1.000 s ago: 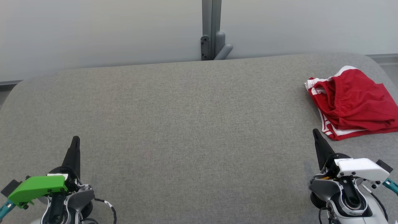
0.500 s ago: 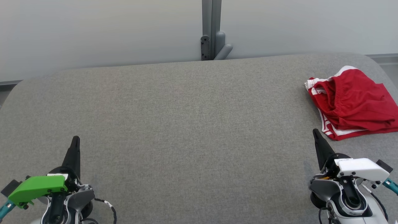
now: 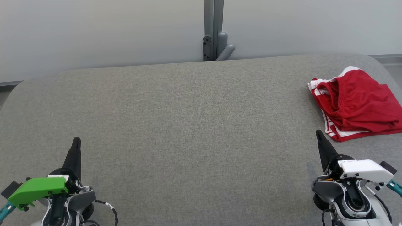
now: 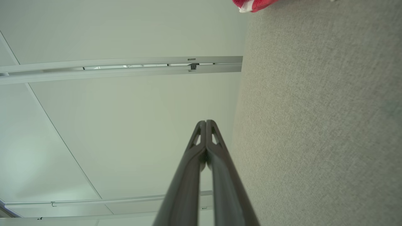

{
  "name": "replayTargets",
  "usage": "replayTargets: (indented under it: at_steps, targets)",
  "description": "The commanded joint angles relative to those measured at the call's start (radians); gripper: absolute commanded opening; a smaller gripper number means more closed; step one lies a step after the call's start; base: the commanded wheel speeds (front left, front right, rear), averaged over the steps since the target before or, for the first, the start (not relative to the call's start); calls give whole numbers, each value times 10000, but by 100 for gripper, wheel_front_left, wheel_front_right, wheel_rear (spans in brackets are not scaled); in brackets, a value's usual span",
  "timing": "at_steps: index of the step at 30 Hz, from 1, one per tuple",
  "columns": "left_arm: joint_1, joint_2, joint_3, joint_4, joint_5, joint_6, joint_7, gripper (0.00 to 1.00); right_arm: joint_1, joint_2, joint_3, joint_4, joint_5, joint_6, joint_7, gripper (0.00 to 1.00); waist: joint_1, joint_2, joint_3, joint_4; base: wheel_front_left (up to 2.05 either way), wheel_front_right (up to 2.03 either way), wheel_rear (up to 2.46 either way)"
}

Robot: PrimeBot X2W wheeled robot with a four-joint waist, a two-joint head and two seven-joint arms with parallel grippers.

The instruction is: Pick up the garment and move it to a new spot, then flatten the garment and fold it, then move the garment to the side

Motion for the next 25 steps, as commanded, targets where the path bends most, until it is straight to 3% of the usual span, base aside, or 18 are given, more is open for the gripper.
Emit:
replayTargets:
  at_steps: [1, 25]
  targets:
    - [-146, 9, 20, 9, -65, -49, -11, 0, -101, -49, -17, 27, 79, 4, 17, 0, 0, 21, 0, 0, 0, 0, 0]
    - [-145, 9, 18, 8, -65, -49, -13, 0, -101, -47, -12, 25, 82, 4, 15, 0, 0, 21, 0, 0, 0, 0, 0]
